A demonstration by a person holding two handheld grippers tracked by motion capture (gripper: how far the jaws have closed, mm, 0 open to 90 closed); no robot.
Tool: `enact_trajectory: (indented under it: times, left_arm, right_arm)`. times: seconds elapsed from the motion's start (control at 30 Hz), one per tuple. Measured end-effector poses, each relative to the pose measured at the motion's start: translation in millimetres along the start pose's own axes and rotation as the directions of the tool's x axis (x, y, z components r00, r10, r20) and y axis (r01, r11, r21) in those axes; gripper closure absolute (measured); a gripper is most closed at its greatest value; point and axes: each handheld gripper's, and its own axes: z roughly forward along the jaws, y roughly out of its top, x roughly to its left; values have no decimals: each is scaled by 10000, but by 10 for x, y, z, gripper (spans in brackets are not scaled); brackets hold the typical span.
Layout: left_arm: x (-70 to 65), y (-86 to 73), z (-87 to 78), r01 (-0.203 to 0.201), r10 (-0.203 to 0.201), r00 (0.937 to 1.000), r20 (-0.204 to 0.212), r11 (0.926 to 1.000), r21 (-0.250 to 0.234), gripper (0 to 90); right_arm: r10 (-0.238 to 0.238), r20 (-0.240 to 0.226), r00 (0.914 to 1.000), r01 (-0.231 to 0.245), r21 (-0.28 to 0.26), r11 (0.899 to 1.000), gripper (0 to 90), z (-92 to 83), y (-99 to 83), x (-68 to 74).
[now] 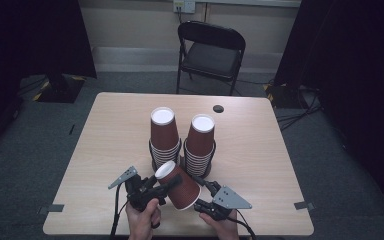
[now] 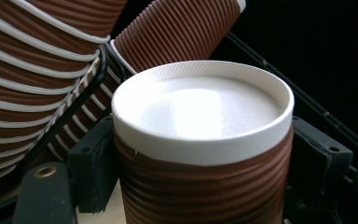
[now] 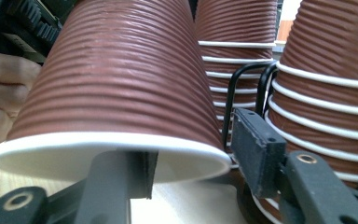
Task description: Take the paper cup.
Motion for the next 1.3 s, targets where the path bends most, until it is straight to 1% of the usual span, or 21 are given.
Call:
enact_trajectory:
  times: [0.13,0.17,0.23,0.27,0.33,0.4,0.43,0.5,0.57,0.73,0.83,0.93,0.97,1.0,1.03,1.07,1.1,1.13,1.17,1.23,1.3]
  left_arm:
    - [-12,-14,29,7,-9,9999,139,9999,128,213]
    - [-15,-17,34,-29,27,9999,124,9998,193,212]
    - [-13,-24,33,-135,133,9998,117,9998,176,210]
    - [-11,-23,33,-198,197,9998,101,9997,129,208]
    - [-11,-17,33,-317,315,9994,149,9994,129,206]
    - [-4,-5,29,-480,479,9988,48,9987,186,197]
    - [-5,-1,33,-409,408,9992,32,9991,107,192]
    - [1,7,34,-466,466,9989,-18,9988,136,182]
    - [1,8,37,-533,533,9986,-35,9985,80,178]
    - [12,22,51,-772,774,9969,-133,9969,116,152]
    - [30,44,66,-665,667,9978,-65,9974,278,150]
    - [34,73,76,-604,607,9981,-101,9978,270,153]
    - [34,85,75,-604,607,9981,-105,9978,256,157]
    - [35,97,78,-625,627,9980,-108,9980,136,160]
    - [37,113,77,-761,764,9969,-176,9969,219,165]
    - [31,124,81,-903,908,9955,-266,9957,206,165]
    - [29,135,84,-1210,1219,9919,-368,9923,268,164]
    - [16,141,90,-1521,1533,9868,-523,9880,272,158]
    - [3,146,87,-1857,1868,9795,-752,9824,227,152]
    - [-10,159,71,-2423,2424,9658,-917,9701,120,151]
    - [-17,174,65,-2726,2717,9569,-1026,9621,49,151]
  right_arm:
    - [-76,-39,10000,76,-129,9999,593,39,13,11]
    - [-105,63,9999,106,-233,9997,606,42,12,15]
    - [30,99,9999,-25,-520,9986,644,34,11,24]
    - [-34,208,9998,46,-576,9983,666,35,7,29]
    - [-19,269,9996,37,-666,9978,707,36,-9,35]
    - [-75,342,9994,99,-708,9974,749,31,-20,33]
    - [-29,305,9995,50,-688,9976,769,27,-22,33]
    - [-103,314,9995,125,-690,9975,806,15,-23,31]
    - [-68,290,9996,90,-773,9970,815,2,-23,22]
    - [-97,247,9996,116,-772,9970,837,-13,-28,32]
    - [-56,232,9997,73,-749,9972,841,-20,-26,26]
    - [-55,300,9995,78,-761,9971,843,-23,-24,22]
    - [-85,269,9996,106,-793,9968,844,-26,-22,24]
    - [-107,228,9997,125,-791,9968,847,-29,-20,27]
    - [-127,223,9997,143,-713,9974,848,-38,-19,33]
    - [-141,211,9997,155,-681,9976,848,-38,-20,38]
    - [-131,298,9995,150,-669,9976,849,-37,-22,44]
    - [-155,259,9995,170,-603,9980,849,-37,-25,42]
    - [-195,282,9994,209,-510,9985,849,-36,-26,39]
    - [-208,307,9993,218,-341,9992,850,-39,-24,29]
    - [-180,311,9994,188,-241,9995,850,-44,-21,23]
